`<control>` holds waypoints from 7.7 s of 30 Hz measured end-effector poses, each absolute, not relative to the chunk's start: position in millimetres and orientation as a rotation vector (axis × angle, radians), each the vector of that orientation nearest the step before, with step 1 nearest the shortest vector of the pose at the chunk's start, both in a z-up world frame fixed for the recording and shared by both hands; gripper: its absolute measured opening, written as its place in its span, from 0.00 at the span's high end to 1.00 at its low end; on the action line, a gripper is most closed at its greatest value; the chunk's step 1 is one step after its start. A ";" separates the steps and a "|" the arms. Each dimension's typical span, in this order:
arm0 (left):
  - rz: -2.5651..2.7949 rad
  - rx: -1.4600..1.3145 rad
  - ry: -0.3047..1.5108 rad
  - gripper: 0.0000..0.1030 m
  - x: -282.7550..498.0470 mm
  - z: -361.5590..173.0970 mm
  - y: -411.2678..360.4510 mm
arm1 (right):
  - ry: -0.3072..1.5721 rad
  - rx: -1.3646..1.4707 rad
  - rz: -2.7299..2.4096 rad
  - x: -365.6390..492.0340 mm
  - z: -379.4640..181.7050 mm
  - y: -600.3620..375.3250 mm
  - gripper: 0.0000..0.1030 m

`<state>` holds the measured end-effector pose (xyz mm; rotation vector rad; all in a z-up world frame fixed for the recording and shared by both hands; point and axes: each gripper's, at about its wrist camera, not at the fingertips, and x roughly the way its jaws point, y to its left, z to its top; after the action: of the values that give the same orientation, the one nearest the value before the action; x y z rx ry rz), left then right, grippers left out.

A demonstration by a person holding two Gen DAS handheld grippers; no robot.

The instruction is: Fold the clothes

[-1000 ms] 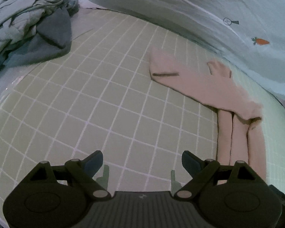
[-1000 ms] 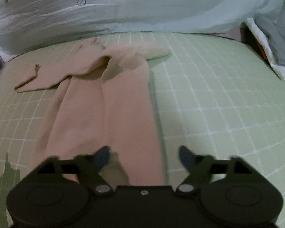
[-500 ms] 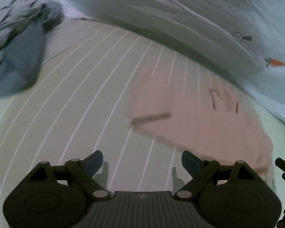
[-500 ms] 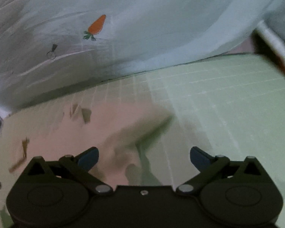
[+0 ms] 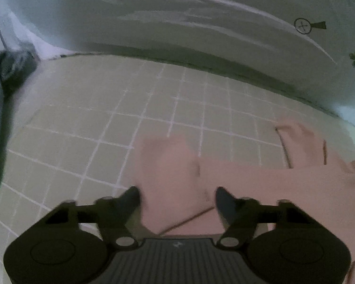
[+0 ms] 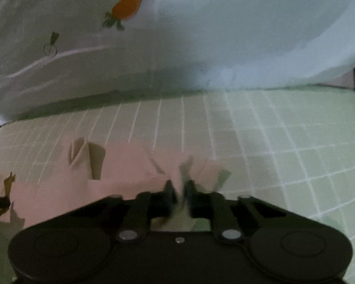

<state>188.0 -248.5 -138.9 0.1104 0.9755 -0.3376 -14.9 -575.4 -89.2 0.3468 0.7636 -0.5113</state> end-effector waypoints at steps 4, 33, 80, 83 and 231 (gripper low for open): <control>-0.300 0.113 0.938 0.76 185.8 -138.7 -238.4 | 0.683 0.359 -0.530 -19.3 -73.9 -581.2 0.94; -0.447 -0.250 0.875 0.91 141.9 -79.4 -197.3 | 0.640 0.349 -0.692 -93.6 -53.9 -557.2 0.16; -0.519 -0.011 0.999 0.28 -69.5 -54.6 -144.2 | 0.820 0.476 -0.334 -205.1 -94.2 -397.1 0.70; -0.552 -0.009 0.999 0.28 -68.3 -55.0 -144.3 | 0.798 0.482 -0.335 -212.4 -90.7 -394.3 0.90; -0.819 0.254 1.187 0.42 -105.1 -118.8 -254.8 | 0.922 0.424 -0.451 -254.2 -120.2 -387.9 0.41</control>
<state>-105.1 -254.8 -118.8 0.2536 1.1866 -0.8189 -254.2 -387.9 -120.2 0.4236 0.9215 -0.4506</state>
